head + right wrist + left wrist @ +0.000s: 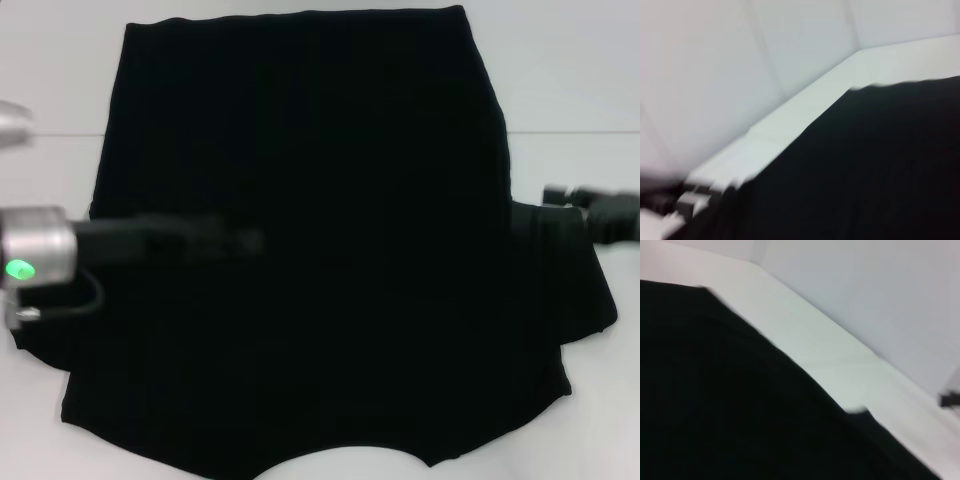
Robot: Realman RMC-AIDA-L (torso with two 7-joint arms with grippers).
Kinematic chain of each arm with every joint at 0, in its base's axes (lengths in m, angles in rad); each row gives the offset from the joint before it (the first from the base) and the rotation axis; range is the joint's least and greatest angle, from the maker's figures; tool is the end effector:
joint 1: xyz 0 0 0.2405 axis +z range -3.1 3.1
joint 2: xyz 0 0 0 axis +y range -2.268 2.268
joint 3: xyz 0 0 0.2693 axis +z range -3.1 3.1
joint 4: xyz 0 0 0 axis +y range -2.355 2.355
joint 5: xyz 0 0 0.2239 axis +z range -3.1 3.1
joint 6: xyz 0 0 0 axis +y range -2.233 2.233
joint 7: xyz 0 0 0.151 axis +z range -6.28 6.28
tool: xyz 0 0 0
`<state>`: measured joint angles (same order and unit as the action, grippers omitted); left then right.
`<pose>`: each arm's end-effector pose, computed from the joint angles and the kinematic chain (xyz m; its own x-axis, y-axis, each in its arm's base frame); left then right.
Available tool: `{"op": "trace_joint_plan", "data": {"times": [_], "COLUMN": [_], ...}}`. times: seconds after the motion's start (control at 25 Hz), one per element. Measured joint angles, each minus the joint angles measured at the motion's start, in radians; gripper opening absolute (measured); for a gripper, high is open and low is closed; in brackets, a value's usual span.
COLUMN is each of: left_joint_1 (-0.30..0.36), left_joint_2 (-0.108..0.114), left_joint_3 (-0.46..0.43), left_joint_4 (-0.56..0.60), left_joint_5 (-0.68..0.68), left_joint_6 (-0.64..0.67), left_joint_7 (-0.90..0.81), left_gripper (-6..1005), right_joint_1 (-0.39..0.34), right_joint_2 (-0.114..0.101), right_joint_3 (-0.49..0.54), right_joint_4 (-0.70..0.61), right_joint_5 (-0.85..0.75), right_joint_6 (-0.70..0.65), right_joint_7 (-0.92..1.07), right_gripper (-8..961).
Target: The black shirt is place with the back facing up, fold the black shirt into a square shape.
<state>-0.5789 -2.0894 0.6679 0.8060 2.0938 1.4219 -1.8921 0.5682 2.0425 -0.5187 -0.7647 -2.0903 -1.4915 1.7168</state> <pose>-0.2684 0.3901 0.0122 0.5943 0.6178 0.5149 0.7639 -0.6338 -0.1214 0.2902 0.3842 0.0442 0.6394 -0.5136 -0.5722 -0.7128 -0.6750 -0.1905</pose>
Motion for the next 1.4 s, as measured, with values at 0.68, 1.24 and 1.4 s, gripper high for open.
{"op": "trace_joint_plan", "data": {"times": [0.68, 1.24, 1.4], "left_joint_1": [0.046, 0.081, 0.088], "left_joint_2": [0.063, 0.072, 0.07], "left_joint_3": [-0.389, -0.506, -0.508], "left_joint_4": [0.015, 0.03, 0.032], "left_joint_5": [0.235, 0.441, 0.458], "left_joint_6": [0.088, 0.005, -0.007], "left_joint_7": [-0.458, -0.475, -0.486], "left_gripper": [844, 799, 793], "right_joint_1": [0.231, 0.233, 0.233], "right_joint_2": [-0.131, -0.13, -0.13], "right_joint_3": [-0.074, -0.075, -0.074], "right_joint_4": [0.011, 0.012, 0.012], "right_joint_5": [-0.228, -0.232, -0.232], "right_joint_6": [0.212, 0.221, 0.22], "right_joint_7": [0.616, 0.62, 0.62], "right_gripper": [940, 940, 940]}}
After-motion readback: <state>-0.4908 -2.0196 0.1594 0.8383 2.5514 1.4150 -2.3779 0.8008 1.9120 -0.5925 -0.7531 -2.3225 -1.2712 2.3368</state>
